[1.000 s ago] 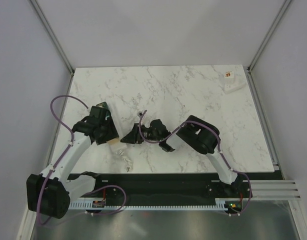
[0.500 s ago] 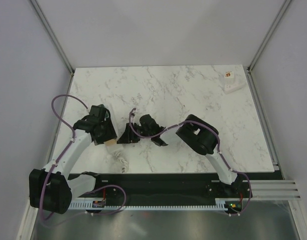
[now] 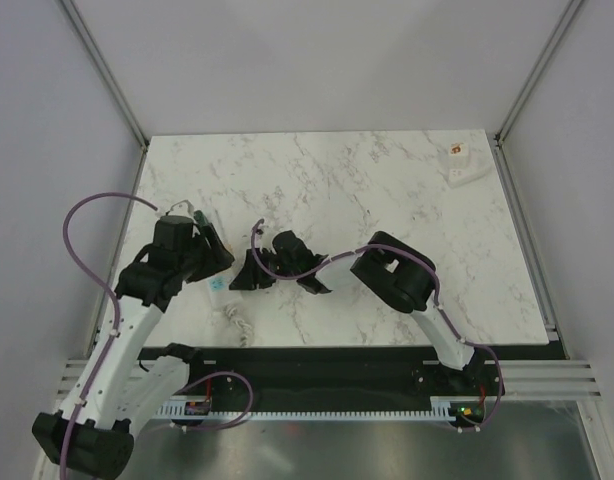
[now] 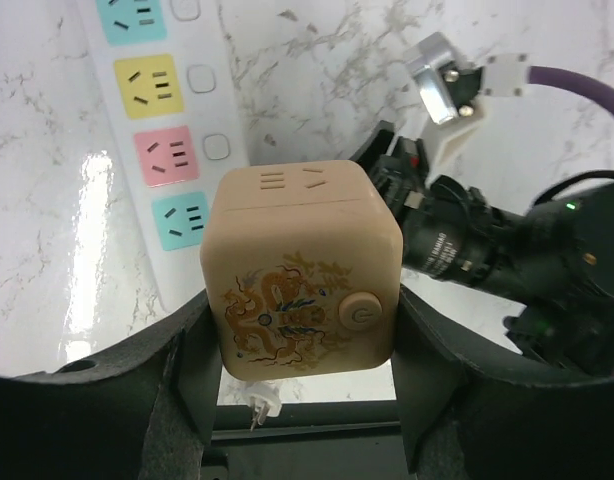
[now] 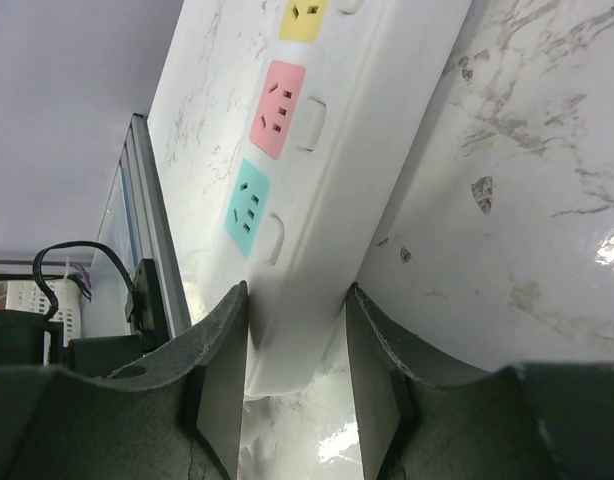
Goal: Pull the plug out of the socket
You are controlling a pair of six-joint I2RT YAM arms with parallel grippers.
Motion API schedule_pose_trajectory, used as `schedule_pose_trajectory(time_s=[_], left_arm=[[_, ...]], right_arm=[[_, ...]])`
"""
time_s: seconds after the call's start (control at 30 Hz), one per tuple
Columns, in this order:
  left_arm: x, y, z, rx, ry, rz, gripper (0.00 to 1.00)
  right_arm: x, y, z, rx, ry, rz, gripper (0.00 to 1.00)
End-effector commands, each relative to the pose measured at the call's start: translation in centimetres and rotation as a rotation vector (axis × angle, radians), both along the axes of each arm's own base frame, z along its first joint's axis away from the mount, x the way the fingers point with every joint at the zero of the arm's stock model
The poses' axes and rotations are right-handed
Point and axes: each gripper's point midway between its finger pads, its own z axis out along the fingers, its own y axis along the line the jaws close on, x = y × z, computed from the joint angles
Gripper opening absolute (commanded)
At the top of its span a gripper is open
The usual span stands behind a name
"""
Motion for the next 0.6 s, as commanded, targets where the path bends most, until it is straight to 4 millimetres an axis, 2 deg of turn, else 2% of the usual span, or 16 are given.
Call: schedule_pose_trajectory(time_s=[0.0, 0.1, 0.17, 0.27, 0.3, 0.33, 0.47, 0.53, 0.57], left_arm=[[-0.5, -0.7, 3.3, -0.068, -0.105, -0.020, 0.02], [-1.7, -2.2, 3.8, -0.141, -0.111, -0.095, 0.02], [-2.3, -2.6, 3.4, -0.170, -0.100, -0.105, 0.02], [-2.9, -3.8, 3.1, -0.235, -0.086, -0.142, 0.02], [-2.8, -4.3, 3.4, -0.256, -0.100, -0.162, 0.02], [-3.2, -5.0, 3.6, -0.287, -0.096, -0.202, 0.02], [-3.5, -5.9, 4.2, -0.322, -0.101, -0.253, 0.02], [-3.5, -6.4, 4.0, -0.348, -0.095, -0.266, 0.02], [-3.6, -6.8, 3.9, -0.371, -0.083, -0.276, 0.02]], right_arm=[[-1.6, -1.3, -3.6, -0.133, -0.060, 0.072, 0.21], [-0.6, -0.9, -2.5, -0.125, -0.096, 0.064, 0.34], [0.6, -0.8, -1.5, -0.117, -0.108, 0.039, 0.36], [1.6, -0.7, 1.5, -0.084, -0.152, 0.002, 0.45], [1.9, -1.0, 2.9, -0.080, -0.171, -0.027, 0.55], [2.3, -1.2, 3.6, -0.078, -0.189, -0.045, 0.60], [5.3, -3.6, 6.2, -0.127, -0.235, -0.171, 0.80], [8.2, -6.1, 7.7, -0.158, -0.253, -0.289, 0.82], [9.1, -7.4, 8.5, -0.167, -0.262, -0.336, 0.86]])
